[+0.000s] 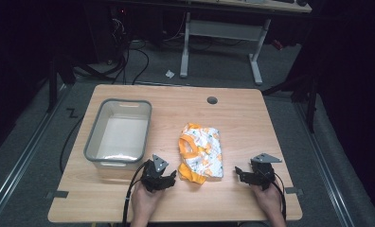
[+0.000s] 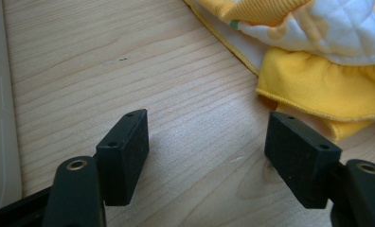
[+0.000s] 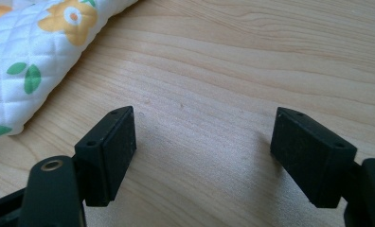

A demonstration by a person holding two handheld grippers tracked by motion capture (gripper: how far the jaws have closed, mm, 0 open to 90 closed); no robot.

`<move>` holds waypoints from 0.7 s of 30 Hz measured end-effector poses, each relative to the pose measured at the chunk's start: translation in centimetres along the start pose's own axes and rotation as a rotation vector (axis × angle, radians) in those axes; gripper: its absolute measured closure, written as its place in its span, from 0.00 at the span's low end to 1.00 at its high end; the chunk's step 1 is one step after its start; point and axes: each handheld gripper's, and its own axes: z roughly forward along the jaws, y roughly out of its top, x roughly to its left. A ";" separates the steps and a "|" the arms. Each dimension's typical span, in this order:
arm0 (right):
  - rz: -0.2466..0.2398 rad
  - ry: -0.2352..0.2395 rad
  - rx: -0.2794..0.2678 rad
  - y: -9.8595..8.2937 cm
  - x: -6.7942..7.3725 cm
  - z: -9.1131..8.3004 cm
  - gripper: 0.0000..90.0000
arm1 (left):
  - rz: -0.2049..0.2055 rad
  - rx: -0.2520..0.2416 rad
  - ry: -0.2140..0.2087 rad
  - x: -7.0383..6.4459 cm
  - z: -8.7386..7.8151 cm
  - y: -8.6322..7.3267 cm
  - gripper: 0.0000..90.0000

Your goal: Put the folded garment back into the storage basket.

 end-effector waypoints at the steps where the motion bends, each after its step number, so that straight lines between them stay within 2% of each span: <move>1: 0.000 0.000 0.000 0.0 0.0 0.0 0.26 | 0.001 0.000 0.000 0.0 0.0 0.0 0.35; 21: 0.002 0.000 -0.001 0.0 0.0 0.0 0.26 | -0.006 -0.001 0.010 -0.2 0.0 -0.1 0.34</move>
